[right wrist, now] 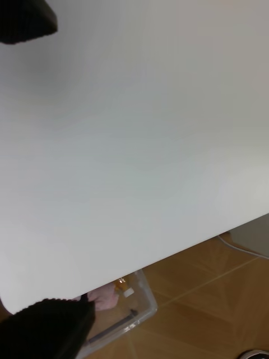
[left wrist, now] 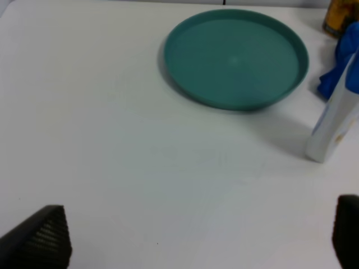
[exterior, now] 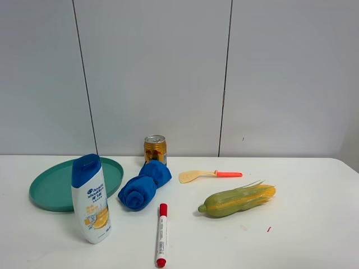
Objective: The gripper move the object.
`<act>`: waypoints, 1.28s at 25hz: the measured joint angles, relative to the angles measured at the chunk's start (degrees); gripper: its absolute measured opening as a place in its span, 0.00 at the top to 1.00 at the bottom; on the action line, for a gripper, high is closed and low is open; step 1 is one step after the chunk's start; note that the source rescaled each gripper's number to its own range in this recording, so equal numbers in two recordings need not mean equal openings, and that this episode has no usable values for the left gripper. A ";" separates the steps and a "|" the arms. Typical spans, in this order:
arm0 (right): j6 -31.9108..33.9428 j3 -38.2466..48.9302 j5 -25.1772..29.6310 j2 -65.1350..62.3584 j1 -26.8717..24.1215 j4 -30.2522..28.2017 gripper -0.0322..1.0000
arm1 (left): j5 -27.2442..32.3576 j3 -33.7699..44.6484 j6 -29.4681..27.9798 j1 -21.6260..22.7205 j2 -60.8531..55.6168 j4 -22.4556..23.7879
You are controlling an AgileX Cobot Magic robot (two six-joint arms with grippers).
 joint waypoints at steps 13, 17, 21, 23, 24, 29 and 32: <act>-1.50 7.37 0.84 -12.87 0.00 1.71 0.00 | 0.00 0.00 0.00 0.00 0.00 0.00; -1.90 7.44 0.89 -14.08 0.00 0.87 0.00 | 0.00 0.00 0.00 0.00 0.00 0.00; -3.05 8.34 -0.74 -15.67 0.00 1.13 0.00 | 0.00 0.00 0.00 0.00 0.00 0.00; -3.21 9.96 -2.05 -16.68 0.00 1.56 0.00 | 0.00 0.00 0.00 0.00 0.00 0.00; -3.33 10.34 -2.79 -17.08 0.00 1.71 0.00 | 0.00 0.00 0.00 0.00 0.00 0.00; -4.14 12.35 -7.54 -19.36 0.00 3.19 0.00 | 0.00 0.00 0.00 0.00 0.00 -0.04; -4.75 12.59 -8.05 -20.84 0.00 3.75 0.00 | 0.00 0.00 0.00 0.00 0.00 -0.04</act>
